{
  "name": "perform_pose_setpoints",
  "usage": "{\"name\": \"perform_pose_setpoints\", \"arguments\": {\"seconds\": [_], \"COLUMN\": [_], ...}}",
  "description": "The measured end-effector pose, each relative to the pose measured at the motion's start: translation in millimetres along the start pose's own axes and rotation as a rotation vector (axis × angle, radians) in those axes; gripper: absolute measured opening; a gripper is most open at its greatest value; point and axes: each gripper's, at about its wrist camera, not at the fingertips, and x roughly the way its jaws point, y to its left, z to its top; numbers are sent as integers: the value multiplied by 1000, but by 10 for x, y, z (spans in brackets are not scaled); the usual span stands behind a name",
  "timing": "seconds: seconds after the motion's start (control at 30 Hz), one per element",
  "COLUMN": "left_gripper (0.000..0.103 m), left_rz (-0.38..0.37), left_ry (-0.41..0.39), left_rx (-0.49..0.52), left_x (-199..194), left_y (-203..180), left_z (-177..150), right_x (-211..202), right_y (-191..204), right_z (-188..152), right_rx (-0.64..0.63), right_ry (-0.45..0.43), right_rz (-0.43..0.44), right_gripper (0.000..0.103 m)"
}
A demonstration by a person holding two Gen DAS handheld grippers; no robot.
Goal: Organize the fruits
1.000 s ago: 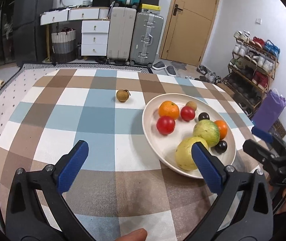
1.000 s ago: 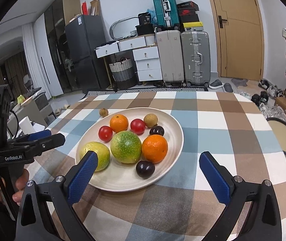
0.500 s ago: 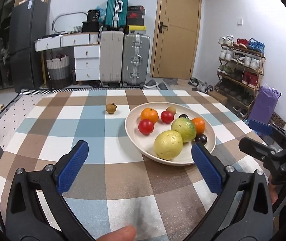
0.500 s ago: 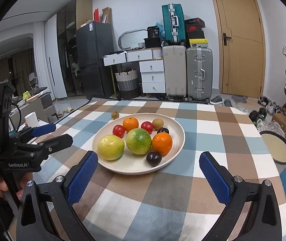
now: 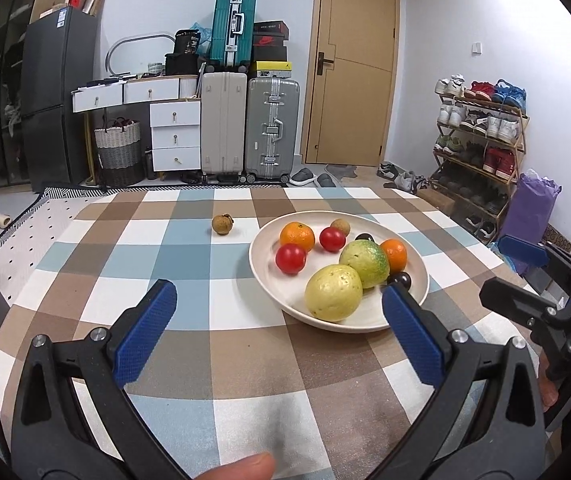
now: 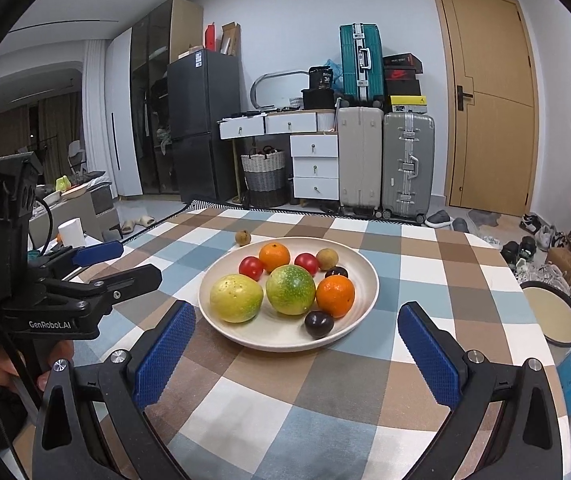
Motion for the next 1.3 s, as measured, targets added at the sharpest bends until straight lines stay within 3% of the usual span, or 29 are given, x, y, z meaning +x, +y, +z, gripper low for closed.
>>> {"name": "perform_pose_setpoints", "arguments": {"seconds": [1.3], "left_gripper": [103], "left_rz": [-4], "left_ry": [3], "left_rx": [9], "left_x": [13], "left_y": [-19], "left_z": [1], "right_x": [13], "right_y": [-33], "right_z": [-6], "right_rx": [17], "right_ry": [8], "right_rz": [1], "right_gripper": [103]}}
